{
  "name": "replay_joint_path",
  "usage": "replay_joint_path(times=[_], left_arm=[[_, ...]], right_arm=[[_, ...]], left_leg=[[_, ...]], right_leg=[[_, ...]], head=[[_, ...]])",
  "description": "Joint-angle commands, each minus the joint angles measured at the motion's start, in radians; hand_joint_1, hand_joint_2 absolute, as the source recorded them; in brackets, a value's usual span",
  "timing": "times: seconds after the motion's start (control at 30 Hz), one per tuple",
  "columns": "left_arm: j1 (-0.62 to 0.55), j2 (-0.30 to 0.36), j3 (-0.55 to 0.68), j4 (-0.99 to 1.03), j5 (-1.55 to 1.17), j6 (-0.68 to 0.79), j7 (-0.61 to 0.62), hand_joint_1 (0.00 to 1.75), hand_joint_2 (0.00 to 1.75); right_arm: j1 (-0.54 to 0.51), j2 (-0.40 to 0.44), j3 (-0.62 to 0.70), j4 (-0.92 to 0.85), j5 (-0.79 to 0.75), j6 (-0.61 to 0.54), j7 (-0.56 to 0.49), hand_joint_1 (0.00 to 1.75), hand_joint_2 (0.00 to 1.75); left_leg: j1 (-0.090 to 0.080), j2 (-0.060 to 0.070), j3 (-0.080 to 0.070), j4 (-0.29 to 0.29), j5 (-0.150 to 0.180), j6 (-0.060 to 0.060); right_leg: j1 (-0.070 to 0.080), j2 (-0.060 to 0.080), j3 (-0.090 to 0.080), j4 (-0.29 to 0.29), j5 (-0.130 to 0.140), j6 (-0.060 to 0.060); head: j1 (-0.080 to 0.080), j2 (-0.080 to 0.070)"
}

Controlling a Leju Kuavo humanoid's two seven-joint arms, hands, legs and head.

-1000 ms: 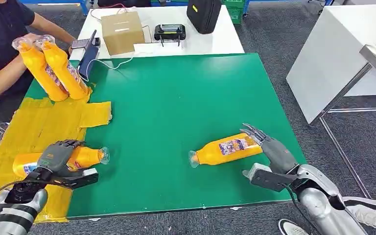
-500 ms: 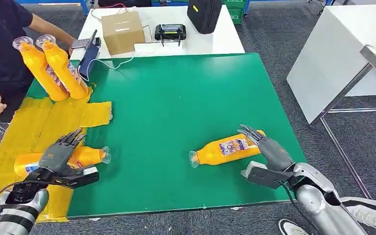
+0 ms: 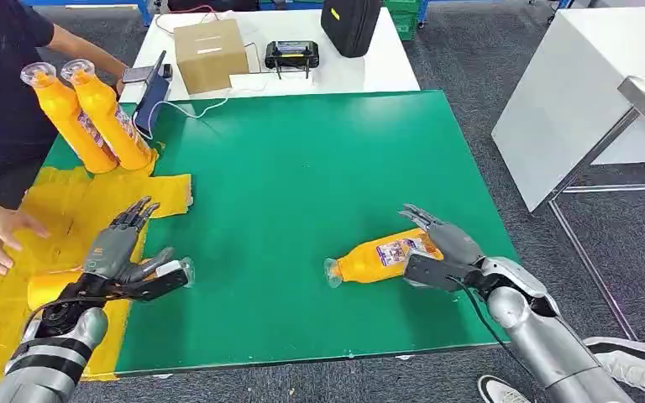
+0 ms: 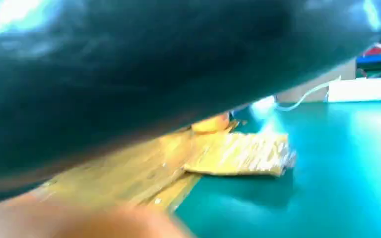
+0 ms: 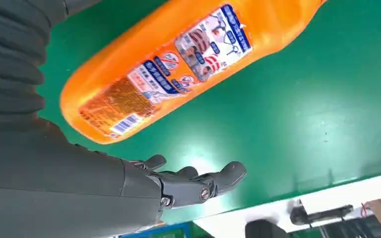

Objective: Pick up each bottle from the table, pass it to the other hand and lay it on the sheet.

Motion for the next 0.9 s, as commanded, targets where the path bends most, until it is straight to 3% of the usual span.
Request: replay_joint_path(times=[0.03,0.27,0.47,0.83,0.9], left_arm=[[-0.034,-0.091,0.078,0.035,0.01,0.111,-0.005,0.0,0.0],[-0.048,-0.132,0.097,0.013,0.118,0.111,-0.071,0.0,0.0],[-0.036,-0.195,0.17,-0.112,0.488,-0.037,-0.236,0.0,0.0],[-0.002,-0.217,0.162,-0.219,0.562,-0.087,-0.233,0.0,0.0],[-0.002,-0.221,0.158,-0.219,0.567,-0.101,-0.228,0.0,0.0]], right_arm=[[-0.088,0.034,0.119,0.174,0.006,-0.008,0.014,0.0,1.75],[-0.126,0.032,0.17,0.255,0.009,-0.006,0.02,0.0,1.75],[-0.133,0.057,0.197,0.335,0.035,-0.019,0.024,0.0,1.75],[-0.207,0.041,0.247,0.395,0.176,-0.075,0.077,0.0,1.75],[-0.24,0.033,0.289,0.421,0.267,-0.078,0.118,0.0,1.75]], left_leg=[[0.001,-0.003,0.002,0.0,-0.001,0.0],[0.001,-0.004,-0.001,0.0,-0.001,0.0],[0.0,-0.003,-0.003,0.0,0.0,0.0],[0.0,-0.002,-0.001,0.0,-0.001,0.0],[0.0,-0.004,-0.001,0.001,-0.001,0.0]], right_leg=[[0.0,0.005,0.003,-0.001,-0.001,-0.001],[0.0,0.005,0.0,0.0,-0.001,-0.001],[0.0,0.003,-0.002,0.0,0.0,-0.001],[-0.001,0.006,-0.001,0.0,0.0,-0.001],[-0.001,0.006,0.0,0.0,-0.001,-0.001]], head=[[0.0,0.0],[0.0,0.0],[0.0,0.0],[0.0,0.0],[0.0,0.0]])
